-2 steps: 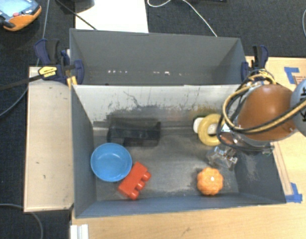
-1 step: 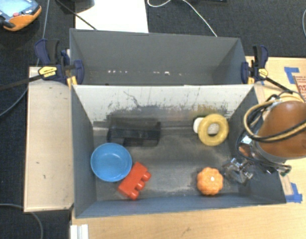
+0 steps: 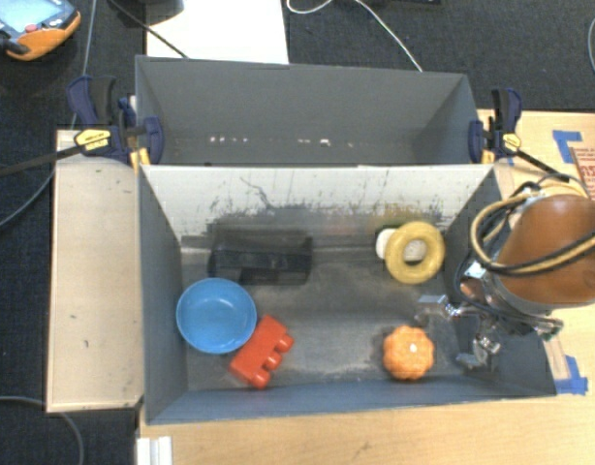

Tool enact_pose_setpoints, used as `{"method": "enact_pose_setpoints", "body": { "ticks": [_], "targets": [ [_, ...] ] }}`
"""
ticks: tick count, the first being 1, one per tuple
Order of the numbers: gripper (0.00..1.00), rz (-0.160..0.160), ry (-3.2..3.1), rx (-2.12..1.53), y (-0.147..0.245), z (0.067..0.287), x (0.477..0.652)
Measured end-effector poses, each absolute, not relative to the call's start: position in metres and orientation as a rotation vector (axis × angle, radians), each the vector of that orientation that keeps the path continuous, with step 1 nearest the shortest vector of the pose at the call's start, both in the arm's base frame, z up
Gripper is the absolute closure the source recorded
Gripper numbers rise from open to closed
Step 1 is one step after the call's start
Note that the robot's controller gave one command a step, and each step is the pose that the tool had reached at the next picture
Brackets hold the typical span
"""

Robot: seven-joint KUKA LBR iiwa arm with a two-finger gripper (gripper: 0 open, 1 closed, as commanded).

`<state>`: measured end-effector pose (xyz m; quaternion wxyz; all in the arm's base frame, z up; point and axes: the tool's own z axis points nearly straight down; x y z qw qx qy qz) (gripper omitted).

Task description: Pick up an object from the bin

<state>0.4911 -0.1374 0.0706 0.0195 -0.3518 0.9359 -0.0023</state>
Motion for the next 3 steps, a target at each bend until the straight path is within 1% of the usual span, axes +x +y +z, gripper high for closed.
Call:
{"method": "enact_pose_setpoints", "body": {
  "ticks": [1, 2, 3],
  "targets": [
    [0.00, -0.023, 2.546, -1.767, -0.113, 0.071, 0.539],
    [0.00, -0.027, 2.283, -2.097, -0.046, 0.070, 0.503],
    [0.00, -0.032, 1.899, -2.456, -0.024, 0.075, 0.478]
  ]
}}
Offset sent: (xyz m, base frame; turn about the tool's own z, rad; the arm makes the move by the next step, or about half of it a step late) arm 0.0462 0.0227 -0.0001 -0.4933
